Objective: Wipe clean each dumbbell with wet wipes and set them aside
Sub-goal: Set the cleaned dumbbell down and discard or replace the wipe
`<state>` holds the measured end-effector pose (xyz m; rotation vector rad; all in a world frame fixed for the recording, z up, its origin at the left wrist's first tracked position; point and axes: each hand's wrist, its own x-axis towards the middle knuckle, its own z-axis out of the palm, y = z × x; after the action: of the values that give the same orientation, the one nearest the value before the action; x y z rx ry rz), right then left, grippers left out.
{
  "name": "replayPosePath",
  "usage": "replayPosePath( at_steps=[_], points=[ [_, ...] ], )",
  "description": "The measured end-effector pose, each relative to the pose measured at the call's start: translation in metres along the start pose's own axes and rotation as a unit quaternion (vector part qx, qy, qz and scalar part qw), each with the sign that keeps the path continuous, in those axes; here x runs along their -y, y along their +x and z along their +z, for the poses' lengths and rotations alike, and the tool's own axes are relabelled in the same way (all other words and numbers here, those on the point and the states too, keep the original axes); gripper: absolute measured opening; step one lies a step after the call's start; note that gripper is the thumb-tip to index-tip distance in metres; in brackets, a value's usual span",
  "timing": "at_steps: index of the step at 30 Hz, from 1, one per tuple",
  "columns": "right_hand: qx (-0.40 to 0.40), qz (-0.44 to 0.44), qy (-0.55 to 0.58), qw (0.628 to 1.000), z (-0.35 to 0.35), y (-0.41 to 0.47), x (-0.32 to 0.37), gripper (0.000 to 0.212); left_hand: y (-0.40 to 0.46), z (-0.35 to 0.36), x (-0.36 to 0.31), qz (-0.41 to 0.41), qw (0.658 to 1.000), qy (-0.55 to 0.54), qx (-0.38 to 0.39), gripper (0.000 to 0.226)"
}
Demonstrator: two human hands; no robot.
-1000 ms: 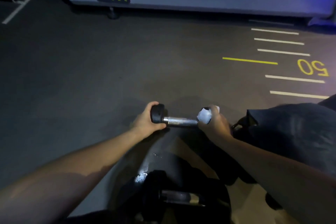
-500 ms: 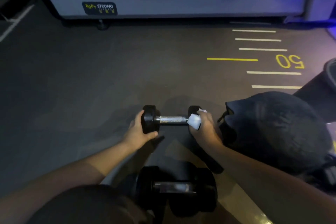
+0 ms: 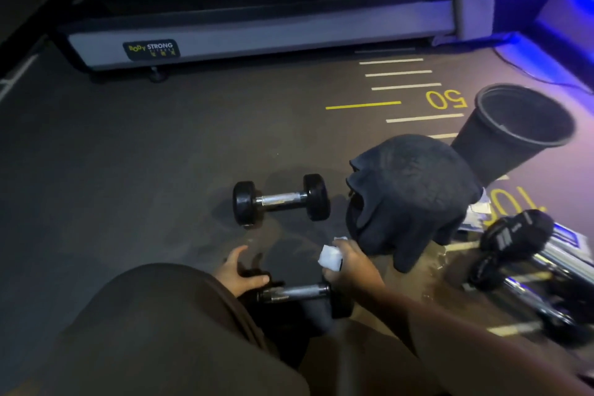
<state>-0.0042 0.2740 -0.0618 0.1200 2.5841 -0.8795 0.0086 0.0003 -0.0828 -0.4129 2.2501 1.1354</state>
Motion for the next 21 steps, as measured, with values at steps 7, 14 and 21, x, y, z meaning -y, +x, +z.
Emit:
replayPosePath(
  at_steps=[7, 14, 21],
  points=[
    [0.068, 0.050, -0.017, 0.996, 0.017, -0.015, -0.018, 0.073, 0.001, 0.006, 0.017, -0.030, 0.993, 0.028, 0.115, 0.119],
    [0.103, 0.049, -0.065, 0.991, 0.028, -0.004, -0.024, 0.071, 0.015, 0.021, 0.024, -0.043, 0.991, 0.043, 0.123, 0.112],
    [0.094, 0.065, -0.046, 0.992, 0.037, 0.009, -0.022, 0.087, 0.029, 0.029, 0.031, -0.040, 0.997, 0.030, 0.058, 0.099]
  ],
)
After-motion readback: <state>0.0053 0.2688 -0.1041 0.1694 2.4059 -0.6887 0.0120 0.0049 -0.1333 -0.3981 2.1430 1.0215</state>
